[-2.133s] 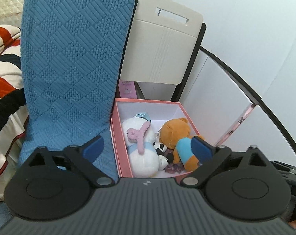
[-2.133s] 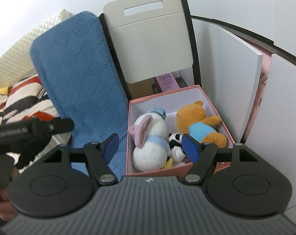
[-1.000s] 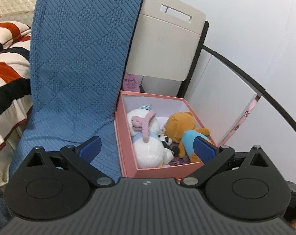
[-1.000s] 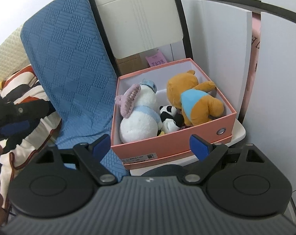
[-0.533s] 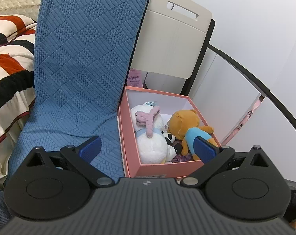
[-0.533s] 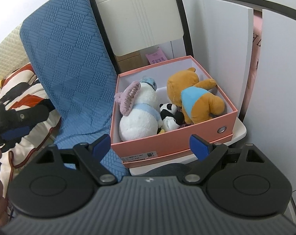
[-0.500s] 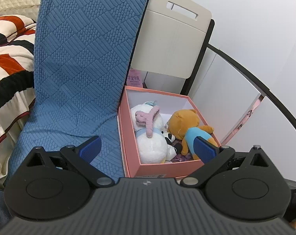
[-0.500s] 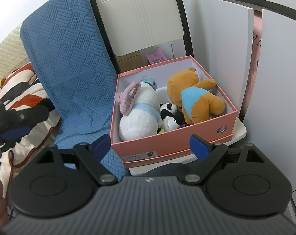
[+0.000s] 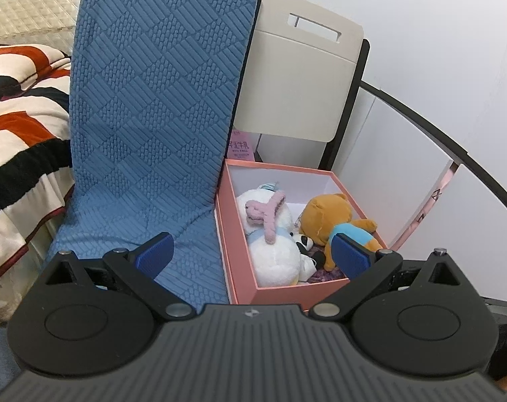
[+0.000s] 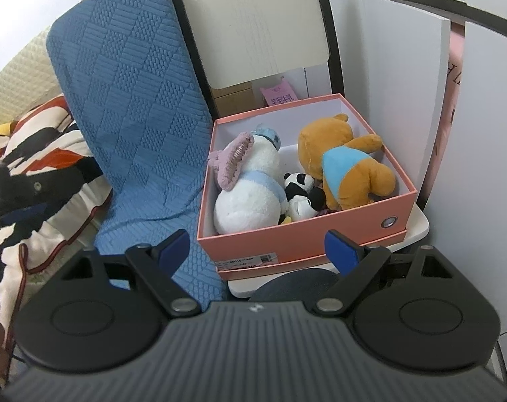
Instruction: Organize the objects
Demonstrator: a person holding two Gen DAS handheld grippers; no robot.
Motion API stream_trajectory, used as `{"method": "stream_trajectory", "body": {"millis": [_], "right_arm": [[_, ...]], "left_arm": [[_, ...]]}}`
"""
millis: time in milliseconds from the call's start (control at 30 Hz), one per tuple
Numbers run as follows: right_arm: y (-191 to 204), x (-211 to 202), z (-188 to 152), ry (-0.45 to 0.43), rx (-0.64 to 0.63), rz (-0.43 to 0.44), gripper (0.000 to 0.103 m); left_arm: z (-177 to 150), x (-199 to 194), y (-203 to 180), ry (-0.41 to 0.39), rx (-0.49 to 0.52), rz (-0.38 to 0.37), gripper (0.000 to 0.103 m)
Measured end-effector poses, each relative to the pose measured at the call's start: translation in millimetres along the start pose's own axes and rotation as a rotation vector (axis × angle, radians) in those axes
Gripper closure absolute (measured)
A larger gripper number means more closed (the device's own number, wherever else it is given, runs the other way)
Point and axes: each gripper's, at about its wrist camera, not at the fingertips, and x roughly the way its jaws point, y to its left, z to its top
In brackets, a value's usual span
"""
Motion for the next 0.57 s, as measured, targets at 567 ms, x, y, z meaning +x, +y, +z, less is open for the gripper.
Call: {"method": "stream_trajectory", "body": {"millis": [567], "right_arm": [[15.4,-1.2,-8.8,0.009,-0.023,0.004,0.014]], "left_arm": [[-9.0,-8.2,6.7,0.003,-0.005,-0.004,0.001]]}}
